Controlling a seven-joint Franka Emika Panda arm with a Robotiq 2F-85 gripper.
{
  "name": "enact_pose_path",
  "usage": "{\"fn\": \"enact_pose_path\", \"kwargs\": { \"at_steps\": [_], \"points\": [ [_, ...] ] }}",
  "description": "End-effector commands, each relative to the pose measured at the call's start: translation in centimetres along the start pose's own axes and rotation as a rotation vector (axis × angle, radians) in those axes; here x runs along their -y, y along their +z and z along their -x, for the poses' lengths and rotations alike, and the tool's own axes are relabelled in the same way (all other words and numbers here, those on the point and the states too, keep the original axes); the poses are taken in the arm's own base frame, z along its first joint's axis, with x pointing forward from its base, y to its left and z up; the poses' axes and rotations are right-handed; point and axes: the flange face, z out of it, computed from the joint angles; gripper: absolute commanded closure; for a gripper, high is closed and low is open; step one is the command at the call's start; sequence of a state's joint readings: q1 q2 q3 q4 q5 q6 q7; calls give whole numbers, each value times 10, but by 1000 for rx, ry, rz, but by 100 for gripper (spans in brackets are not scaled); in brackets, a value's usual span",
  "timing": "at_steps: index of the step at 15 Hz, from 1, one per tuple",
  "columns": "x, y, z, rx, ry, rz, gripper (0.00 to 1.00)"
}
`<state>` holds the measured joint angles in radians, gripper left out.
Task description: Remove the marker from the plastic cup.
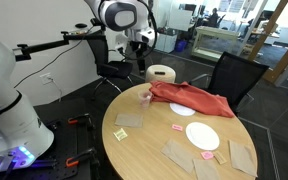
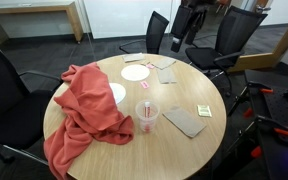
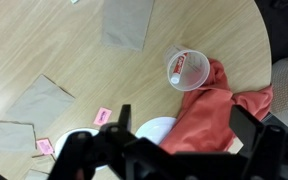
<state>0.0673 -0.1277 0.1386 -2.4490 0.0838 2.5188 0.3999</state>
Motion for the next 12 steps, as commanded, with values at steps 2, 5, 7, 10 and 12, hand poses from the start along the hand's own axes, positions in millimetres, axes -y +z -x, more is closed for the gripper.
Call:
{"fn": "enact_pose_path", "kwargs": {
  "at_steps": [2, 5, 7, 10, 12],
  "points": [
    [9, 22, -1, 12, 133, 37, 0],
    [24, 37, 8, 23, 249, 76, 0],
    [38, 47, 14, 37, 310, 106, 0],
    [60, 61, 22, 47, 364, 107, 0],
    [72, 70, 25, 40, 407, 116, 0]
  ]
}}
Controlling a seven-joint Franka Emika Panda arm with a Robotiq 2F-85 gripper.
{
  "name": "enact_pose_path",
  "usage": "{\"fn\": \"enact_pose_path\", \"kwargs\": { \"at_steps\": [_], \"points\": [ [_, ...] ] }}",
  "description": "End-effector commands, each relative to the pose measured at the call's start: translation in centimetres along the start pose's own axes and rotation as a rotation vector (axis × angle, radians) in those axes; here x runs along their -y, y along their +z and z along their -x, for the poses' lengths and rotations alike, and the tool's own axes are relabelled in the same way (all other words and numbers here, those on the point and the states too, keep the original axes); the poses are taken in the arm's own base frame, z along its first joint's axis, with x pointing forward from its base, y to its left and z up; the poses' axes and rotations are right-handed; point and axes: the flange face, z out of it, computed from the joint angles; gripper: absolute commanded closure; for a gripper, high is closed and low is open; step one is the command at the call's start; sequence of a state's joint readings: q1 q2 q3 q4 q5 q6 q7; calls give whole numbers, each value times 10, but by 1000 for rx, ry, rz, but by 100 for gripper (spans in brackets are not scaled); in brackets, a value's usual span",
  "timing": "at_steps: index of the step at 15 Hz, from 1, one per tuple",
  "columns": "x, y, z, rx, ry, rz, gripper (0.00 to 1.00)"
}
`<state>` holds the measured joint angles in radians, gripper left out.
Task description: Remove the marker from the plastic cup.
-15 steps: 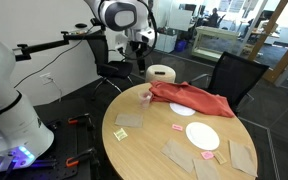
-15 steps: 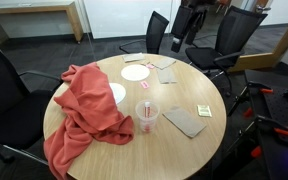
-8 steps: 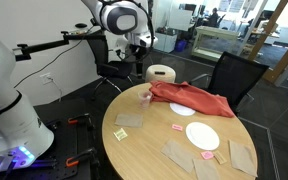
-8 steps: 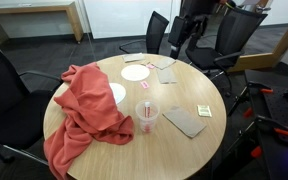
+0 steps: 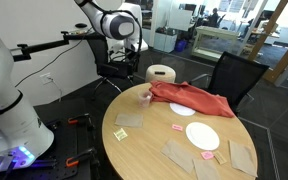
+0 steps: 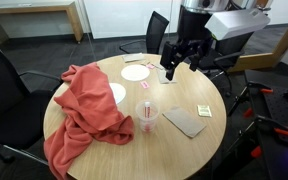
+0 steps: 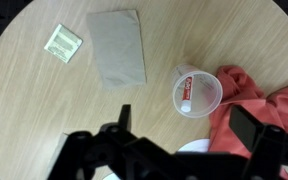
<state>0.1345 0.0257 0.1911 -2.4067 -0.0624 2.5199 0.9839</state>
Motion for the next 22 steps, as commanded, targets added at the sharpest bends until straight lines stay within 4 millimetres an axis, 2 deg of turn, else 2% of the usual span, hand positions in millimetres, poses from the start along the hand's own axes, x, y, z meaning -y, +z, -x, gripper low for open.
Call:
{"fn": "enact_pose_path", "kwargs": {
  "at_steps": [1, 5, 6, 10, 14, 22],
  "points": [
    [25, 12, 7, -29, 88, 19, 0],
    [43, 25, 9, -115, 148, 77, 0],
    [31, 20, 13, -86, 122, 58, 0],
    [39, 28, 12, -98, 135, 65, 0],
    [44, 38, 5, -92, 102, 78, 0],
    [58, 72, -13, -85, 81, 95, 0]
  ]
}}
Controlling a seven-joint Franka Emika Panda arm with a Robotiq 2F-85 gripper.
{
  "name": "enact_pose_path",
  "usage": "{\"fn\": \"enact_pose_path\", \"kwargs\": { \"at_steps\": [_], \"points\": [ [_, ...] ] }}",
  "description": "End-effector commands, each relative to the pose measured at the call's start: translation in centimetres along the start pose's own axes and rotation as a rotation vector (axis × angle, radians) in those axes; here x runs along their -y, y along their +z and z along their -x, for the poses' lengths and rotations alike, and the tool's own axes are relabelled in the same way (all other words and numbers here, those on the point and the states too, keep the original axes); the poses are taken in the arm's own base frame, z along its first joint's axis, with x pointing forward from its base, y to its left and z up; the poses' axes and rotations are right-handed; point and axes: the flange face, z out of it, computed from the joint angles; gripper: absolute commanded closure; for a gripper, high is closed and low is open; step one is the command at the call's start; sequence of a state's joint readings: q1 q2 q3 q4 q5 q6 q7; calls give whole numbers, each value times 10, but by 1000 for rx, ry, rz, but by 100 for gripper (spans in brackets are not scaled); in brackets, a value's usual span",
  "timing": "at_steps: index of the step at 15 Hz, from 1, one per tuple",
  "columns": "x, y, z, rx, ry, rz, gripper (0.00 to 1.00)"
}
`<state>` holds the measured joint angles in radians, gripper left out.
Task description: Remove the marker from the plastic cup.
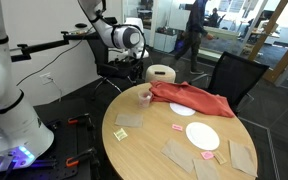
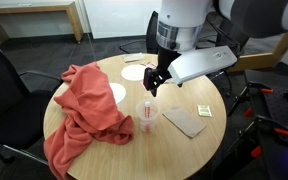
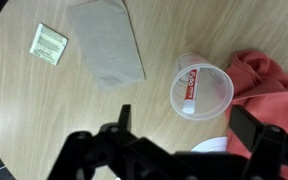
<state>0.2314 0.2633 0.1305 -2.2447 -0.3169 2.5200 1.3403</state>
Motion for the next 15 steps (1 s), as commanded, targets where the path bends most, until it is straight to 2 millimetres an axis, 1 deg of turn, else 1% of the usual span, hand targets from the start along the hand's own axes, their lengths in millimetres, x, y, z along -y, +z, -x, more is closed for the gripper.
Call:
{"fn": "enact_pose_path", "kwargs": {
  "at_steps": [1, 4, 7, 9, 11, 12, 13, 15],
  "points": [
    [17, 13, -8, -12, -33, -8, 0],
    [28, 23, -12, -15, -47, -11, 0],
    [36, 35, -16, -9, -50, -10, 12],
    [40, 42, -18, -6, -49, -9, 28],
    [43, 49, -19, -1, -50, -7, 24],
    [45, 53, -19, 0, -52, -7, 27],
    [46, 56, -21, 0, -57, -5, 28],
    [48, 60, -22, -1, -58, -5, 36]
  ]
}}
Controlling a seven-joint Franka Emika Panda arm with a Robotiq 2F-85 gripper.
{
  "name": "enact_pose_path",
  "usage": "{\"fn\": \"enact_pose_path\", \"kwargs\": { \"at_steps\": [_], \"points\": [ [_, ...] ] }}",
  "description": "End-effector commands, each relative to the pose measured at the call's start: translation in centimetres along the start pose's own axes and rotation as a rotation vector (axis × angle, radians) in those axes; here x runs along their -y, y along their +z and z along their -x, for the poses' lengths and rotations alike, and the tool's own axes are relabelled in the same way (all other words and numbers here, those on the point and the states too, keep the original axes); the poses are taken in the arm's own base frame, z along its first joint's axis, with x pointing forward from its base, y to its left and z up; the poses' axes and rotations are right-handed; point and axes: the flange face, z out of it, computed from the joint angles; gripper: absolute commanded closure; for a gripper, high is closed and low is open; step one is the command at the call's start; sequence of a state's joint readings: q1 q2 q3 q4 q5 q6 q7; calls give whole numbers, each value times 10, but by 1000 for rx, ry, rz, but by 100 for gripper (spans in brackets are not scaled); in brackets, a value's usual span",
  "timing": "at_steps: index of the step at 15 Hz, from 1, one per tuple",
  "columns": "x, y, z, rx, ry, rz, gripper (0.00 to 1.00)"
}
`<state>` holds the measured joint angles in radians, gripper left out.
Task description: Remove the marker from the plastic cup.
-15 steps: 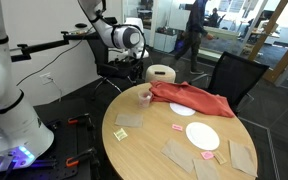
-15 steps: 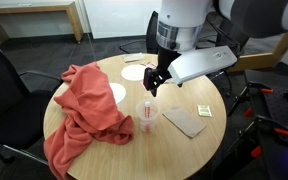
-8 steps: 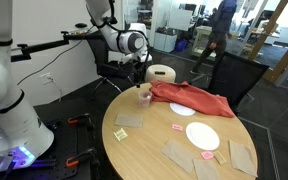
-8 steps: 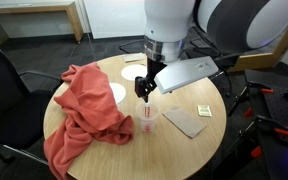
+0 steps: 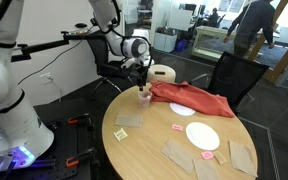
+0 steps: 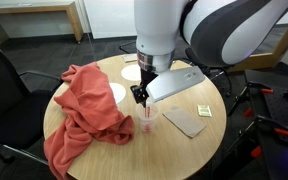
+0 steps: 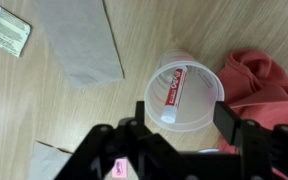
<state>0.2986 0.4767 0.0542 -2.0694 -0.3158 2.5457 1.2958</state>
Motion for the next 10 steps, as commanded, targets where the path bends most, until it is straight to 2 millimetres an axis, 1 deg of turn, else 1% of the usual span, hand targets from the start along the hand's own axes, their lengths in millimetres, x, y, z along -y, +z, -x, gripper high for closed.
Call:
{"fn": "enact_pose_path", "kwargs": {
  "at_steps": [1, 2, 3, 7, 9, 10],
  "points": [
    [10, 6, -7, -8, -18, -21, 38],
    [12, 8, -7, -8, -18, -20, 43],
    [13, 10, -8, -8, -18, -19, 41],
    [18, 16, -11, -3, -22, -18, 43],
    [19, 20, -13, 0, -20, -18, 48],
    [20, 22, -14, 0, -17, -17, 48]
  ]
}}
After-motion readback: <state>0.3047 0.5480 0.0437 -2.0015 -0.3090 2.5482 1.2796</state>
